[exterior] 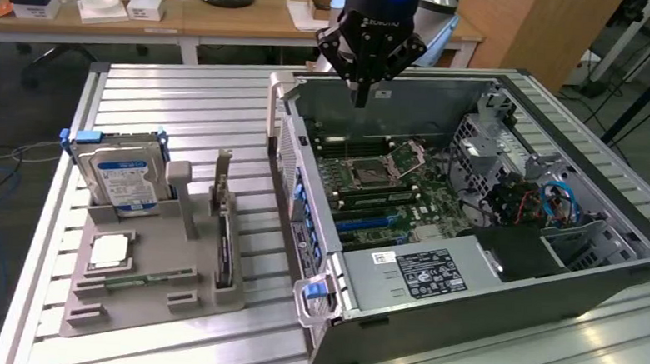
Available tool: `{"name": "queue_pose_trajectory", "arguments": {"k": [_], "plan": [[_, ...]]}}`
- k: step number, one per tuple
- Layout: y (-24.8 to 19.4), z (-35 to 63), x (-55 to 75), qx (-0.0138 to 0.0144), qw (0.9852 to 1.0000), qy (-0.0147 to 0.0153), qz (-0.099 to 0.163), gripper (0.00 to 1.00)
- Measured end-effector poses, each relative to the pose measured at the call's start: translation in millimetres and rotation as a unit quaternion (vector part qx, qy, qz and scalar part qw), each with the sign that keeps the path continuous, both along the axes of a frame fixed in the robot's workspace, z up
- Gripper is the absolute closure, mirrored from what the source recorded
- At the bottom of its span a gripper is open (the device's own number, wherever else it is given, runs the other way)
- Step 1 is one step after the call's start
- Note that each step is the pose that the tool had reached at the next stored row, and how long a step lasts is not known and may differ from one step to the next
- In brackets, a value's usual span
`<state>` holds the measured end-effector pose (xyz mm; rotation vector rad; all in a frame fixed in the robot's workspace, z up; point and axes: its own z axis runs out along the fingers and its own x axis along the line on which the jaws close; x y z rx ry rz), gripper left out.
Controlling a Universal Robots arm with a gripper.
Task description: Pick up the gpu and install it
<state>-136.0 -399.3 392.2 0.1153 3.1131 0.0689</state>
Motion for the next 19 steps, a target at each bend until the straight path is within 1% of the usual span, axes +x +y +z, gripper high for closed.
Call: {"name": "queue_pose_trajectory", "arguments": {"k": [9, 16, 19], "plan": [[-0.5, -0.4, -4.9, 0.0, 1.0, 0.0002, 0.0, 0.89], [-0.6, -0.8, -13.9, 0.0, 1.0, 0.0002, 0.0, 0.89], [-1.4, -0.9, -16.1, 0.0, 1.0, 0.0002, 0.0, 0.89]]}}
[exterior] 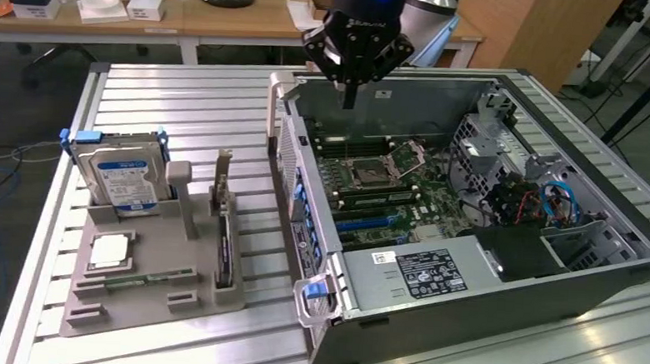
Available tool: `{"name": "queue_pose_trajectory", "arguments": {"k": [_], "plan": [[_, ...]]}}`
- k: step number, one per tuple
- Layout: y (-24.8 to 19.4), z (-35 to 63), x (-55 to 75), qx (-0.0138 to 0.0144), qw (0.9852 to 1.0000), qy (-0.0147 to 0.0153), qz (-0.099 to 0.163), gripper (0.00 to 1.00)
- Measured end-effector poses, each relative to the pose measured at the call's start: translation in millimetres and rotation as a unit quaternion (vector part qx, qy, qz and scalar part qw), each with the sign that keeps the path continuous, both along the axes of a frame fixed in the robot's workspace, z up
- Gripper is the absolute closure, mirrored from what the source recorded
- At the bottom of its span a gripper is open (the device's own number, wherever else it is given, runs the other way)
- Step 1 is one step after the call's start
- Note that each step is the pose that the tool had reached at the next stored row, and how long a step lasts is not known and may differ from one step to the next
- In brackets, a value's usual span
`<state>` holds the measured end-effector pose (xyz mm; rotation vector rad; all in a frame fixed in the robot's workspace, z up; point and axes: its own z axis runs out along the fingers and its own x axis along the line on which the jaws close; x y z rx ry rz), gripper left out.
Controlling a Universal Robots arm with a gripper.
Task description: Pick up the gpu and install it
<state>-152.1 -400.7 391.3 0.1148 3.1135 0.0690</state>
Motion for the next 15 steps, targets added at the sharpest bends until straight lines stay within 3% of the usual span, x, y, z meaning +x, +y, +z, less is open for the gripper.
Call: {"name": "queue_pose_trajectory", "arguments": {"k": [15], "plan": [[-1.5, 0.0, -8.9, -0.0001, 1.0, 0.0, 0.0, 0.89]]}}
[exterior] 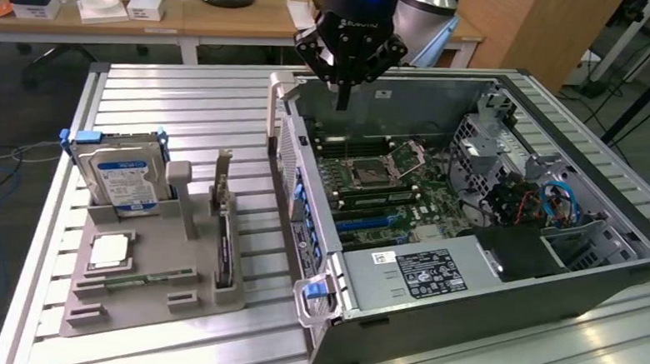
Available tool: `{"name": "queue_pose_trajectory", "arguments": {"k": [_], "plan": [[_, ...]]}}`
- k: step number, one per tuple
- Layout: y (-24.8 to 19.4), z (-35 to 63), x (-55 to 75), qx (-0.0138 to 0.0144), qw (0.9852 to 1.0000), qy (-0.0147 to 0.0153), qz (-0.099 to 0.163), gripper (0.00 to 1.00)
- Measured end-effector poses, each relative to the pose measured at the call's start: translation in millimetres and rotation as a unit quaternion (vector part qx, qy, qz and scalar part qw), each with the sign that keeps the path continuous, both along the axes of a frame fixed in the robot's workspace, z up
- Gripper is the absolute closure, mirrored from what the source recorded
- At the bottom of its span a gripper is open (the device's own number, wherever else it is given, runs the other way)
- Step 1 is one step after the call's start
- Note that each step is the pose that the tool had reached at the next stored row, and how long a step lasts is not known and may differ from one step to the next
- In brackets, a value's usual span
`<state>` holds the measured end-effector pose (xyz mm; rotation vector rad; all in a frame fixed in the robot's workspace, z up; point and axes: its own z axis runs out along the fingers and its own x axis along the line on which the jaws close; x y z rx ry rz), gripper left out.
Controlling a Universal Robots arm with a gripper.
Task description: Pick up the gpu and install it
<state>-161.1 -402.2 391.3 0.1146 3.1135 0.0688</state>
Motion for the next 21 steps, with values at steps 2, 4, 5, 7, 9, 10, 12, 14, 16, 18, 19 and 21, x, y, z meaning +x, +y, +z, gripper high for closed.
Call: {"name": "queue_pose_trajectory", "arguments": {"k": [2, 4, 5, 7, 9, 10, 12, 14, 16, 18, 19, 21], "plan": [[0.0, -0.1, -1.1, 0.0, 1.0, 0.0, 0.0, 0.89], [0.0, 0.0, -2.1, 0.0, 1.0, 0.0, 0.0, 0.89], [-0.1, 0.0, -3.3, 0.0, 1.0, 0.0, 0.0, 0.89], [-0.1, -0.1, -6.5, 0.0, 1.0, 0.0, 0.0, 0.89], [-0.2, -0.3, -10.0, 0.0, 1.0, -0.0001, 0.0, 0.89], [-0.2, -0.3, -11.5, 0.0, 1.0, 0.0, 0.0, 0.89], [-0.4, -0.4, -13.7, 0.0, 1.0, 0.0, 0.0, 0.89], [-0.9, -0.4, -14.8, 0.0, 1.0, 0.0, 0.0, 0.89], [-1.4, -0.4, -17.2, 0.0, 1.0, -0.0001, 0.0, 0.89], [-2.0, -0.4, -18.7, 0.0, 1.0, 0.0, 0.0, 0.89], [-2.4, -0.4, -19.4, 0.0, 1.0, 0.0, 0.0, 0.89], [-3.0, -0.5, -20.7, 0.0, 1.0, 0.0, 0.0, 0.89]]}}
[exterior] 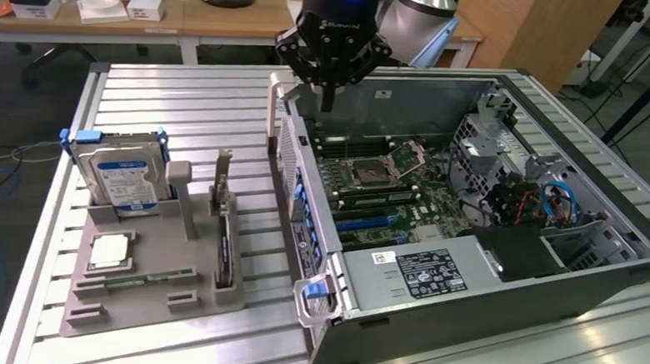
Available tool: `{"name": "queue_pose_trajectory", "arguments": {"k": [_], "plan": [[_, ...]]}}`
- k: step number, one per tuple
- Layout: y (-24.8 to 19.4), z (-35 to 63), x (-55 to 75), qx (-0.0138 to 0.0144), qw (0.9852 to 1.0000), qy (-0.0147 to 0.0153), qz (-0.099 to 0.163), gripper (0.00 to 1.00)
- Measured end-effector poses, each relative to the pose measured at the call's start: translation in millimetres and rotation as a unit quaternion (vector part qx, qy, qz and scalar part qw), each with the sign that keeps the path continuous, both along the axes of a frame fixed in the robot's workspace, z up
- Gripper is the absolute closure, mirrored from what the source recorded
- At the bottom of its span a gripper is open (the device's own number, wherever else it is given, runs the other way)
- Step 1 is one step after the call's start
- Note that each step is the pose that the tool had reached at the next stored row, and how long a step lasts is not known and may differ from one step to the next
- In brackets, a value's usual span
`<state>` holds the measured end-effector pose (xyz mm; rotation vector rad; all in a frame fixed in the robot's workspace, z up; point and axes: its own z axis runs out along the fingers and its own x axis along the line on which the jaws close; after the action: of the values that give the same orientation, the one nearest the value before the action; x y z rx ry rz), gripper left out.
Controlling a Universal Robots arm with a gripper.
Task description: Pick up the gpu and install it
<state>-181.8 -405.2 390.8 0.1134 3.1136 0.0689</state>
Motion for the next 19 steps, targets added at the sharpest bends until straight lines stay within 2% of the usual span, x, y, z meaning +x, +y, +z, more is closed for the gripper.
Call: {"name": "queue_pose_trajectory", "arguments": {"k": [19], "plan": [[-4.3, -0.4, -14.4, 0.0, 1.0, 0.0, 0.001, 0.89]]}}
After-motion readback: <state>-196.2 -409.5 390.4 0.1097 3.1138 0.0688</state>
